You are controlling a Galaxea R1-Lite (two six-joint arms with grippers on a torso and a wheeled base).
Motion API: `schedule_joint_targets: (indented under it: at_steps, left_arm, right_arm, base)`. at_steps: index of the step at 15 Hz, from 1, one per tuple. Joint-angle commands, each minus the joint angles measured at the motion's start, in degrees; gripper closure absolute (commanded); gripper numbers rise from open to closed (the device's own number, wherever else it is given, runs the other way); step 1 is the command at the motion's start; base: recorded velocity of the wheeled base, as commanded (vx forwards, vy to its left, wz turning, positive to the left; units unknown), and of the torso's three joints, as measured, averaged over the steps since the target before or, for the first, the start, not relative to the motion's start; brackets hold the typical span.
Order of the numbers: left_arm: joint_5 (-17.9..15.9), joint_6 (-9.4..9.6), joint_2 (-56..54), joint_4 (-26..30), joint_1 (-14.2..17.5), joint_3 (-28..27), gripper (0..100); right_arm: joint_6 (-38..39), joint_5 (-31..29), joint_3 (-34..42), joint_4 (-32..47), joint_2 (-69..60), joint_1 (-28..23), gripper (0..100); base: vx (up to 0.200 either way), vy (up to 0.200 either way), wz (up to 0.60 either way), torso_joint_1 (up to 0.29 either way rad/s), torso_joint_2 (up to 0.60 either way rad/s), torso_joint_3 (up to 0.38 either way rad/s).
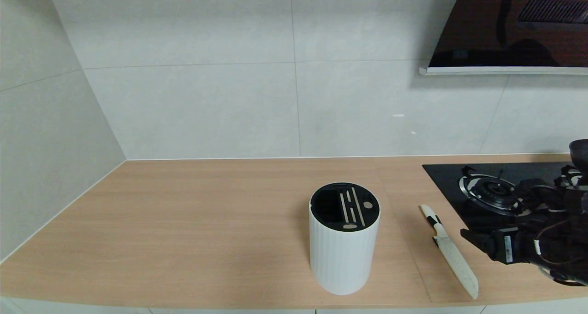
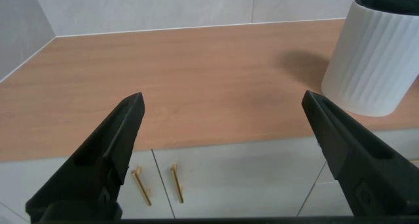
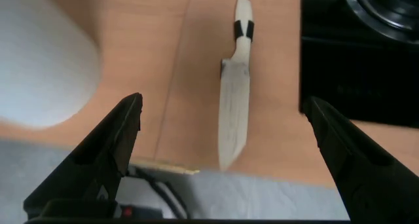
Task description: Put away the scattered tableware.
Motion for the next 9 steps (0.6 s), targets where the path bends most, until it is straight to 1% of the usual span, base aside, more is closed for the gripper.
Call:
schedule_joint_targets:
  at_steps: [1,9]
  left_arm:
    - [0.0,0.02,0.0,0.0,0.0,0.0,0]
    - [0.0,0.02,0.0,0.0,0.0,0.0,0]
  right_arm:
    - [-0.1,-0.3,-3.3,-2.4,11.3,0.0,0]
    - [-0.1,-1.2,-9.3,-3.2,24.9,-0.1,0]
  base:
    - [0.0,0.0,0.0,0.0,0.0,0.0]
    - [0.0,0.0,0.0,0.0,0.0,0.0]
